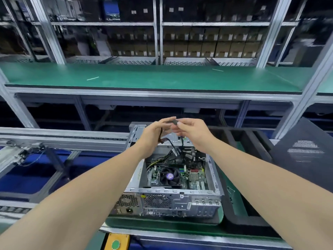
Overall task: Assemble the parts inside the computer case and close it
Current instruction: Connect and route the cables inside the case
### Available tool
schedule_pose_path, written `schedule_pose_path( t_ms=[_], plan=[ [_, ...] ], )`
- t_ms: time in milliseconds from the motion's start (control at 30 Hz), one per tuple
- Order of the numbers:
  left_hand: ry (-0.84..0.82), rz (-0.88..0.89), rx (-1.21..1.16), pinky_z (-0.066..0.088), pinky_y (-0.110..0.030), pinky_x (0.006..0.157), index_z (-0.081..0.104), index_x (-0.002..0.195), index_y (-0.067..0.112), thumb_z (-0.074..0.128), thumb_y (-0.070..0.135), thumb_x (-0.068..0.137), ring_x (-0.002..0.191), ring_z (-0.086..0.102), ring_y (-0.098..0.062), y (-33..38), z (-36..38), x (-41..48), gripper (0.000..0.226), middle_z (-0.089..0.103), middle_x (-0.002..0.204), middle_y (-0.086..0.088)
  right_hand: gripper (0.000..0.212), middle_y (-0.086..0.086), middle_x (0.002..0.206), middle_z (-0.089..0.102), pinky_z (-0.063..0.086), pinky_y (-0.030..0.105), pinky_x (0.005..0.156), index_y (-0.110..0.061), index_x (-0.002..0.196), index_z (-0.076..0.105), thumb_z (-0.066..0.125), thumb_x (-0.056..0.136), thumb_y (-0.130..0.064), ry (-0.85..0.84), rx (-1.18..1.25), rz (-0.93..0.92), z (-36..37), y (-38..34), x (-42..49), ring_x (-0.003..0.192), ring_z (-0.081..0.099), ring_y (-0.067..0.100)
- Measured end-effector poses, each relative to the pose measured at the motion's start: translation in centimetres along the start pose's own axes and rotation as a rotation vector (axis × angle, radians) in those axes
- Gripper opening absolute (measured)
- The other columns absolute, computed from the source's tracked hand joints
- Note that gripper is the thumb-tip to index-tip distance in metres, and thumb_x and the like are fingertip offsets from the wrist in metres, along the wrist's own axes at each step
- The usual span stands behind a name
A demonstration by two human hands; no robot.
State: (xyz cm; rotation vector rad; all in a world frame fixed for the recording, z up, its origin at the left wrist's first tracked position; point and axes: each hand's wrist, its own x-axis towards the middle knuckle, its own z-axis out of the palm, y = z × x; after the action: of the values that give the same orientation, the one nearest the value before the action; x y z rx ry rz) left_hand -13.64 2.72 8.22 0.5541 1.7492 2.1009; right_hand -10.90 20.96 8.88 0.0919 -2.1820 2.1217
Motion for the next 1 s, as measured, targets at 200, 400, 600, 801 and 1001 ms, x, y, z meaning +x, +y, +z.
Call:
schedule_pose_path(
  t_ms=[200, 400, 600, 801, 1001],
  plan=[
    [-0.099, -0.087, 0.113, 0.031, -0.050, 0.114, 0.055, 0.141, 0.044, 0.040, 0.081, 0.090, 0.130, 0.059, -0.018, -2.1, -0.5, 0.6, 0.065, 0.064, 0.138, 0.008, 0.025, 0.023, 0.110, 0.076, 0.061, 0.039, 0.091, 0.005, 0.125, 0.070, 0.058, 0.104, 0.002, 0.112, 0.016, -0.027, 0.4, 1.1, -1.4, 0.103, 0.075, 0.031],
    [-0.100, -0.020, 0.173, 0.039, -0.056, 0.114, 0.062, 0.136, 0.022, 0.072, 0.044, 0.090, 0.120, 0.065, -0.022, -3.9, -0.3, 0.4, 0.052, 0.069, 0.129, -0.004, 0.031, 0.014, 0.109, 0.078, 0.058, 0.033, 0.095, -0.003, 0.124, 0.069, 0.065, 0.096, 0.009, 0.129, 0.008, 0.002, 0.0, 1.4, -2.9, 0.099, 0.076, 0.024],
    [0.081, 0.034, 0.191, 0.049, -0.032, 0.088, 0.070, 0.115, 0.018, 0.064, 0.028, 0.095, 0.096, 0.073, -0.014, -4.6, 0.7, -0.3, 0.023, 0.077, 0.102, -0.004, 0.024, -0.005, 0.098, 0.080, 0.056, 0.016, 0.085, -0.017, 0.114, 0.077, 0.077, 0.091, -0.012, 0.208, -0.347, -0.039, 0.0, 1.7, -4.1, 0.092, 0.074, 0.001],
    [0.102, 0.104, 0.482, 0.055, -0.042, 0.081, 0.068, 0.091, 0.023, 0.072, 0.048, 0.088, 0.081, 0.067, -0.015, -4.8, 2.0, -1.1, 0.025, 0.074, 0.089, -0.003, 0.020, -0.005, 0.096, 0.080, 0.056, 0.024, 0.086, -0.018, 0.110, 0.077, 0.073, 0.091, -0.015, 0.396, -0.562, -0.117, -0.1, 2.6, -5.1, 0.088, 0.074, 0.006],
    [0.153, 0.113, 0.707, 0.046, -0.037, 0.075, 0.057, 0.091, 0.033, 0.051, 0.023, 0.102, 0.075, 0.056, -0.017, -5.8, 1.7, -0.8, 0.016, 0.064, 0.084, 0.017, 0.015, -0.002, 0.062, 0.072, 0.052, 0.026, 0.057, -0.020, 0.088, 0.079, 0.071, 0.094, -0.030, 0.292, -0.472, 0.046, -1.2, 2.9, -4.9, 0.053, 0.066, 0.013]
  ],
)
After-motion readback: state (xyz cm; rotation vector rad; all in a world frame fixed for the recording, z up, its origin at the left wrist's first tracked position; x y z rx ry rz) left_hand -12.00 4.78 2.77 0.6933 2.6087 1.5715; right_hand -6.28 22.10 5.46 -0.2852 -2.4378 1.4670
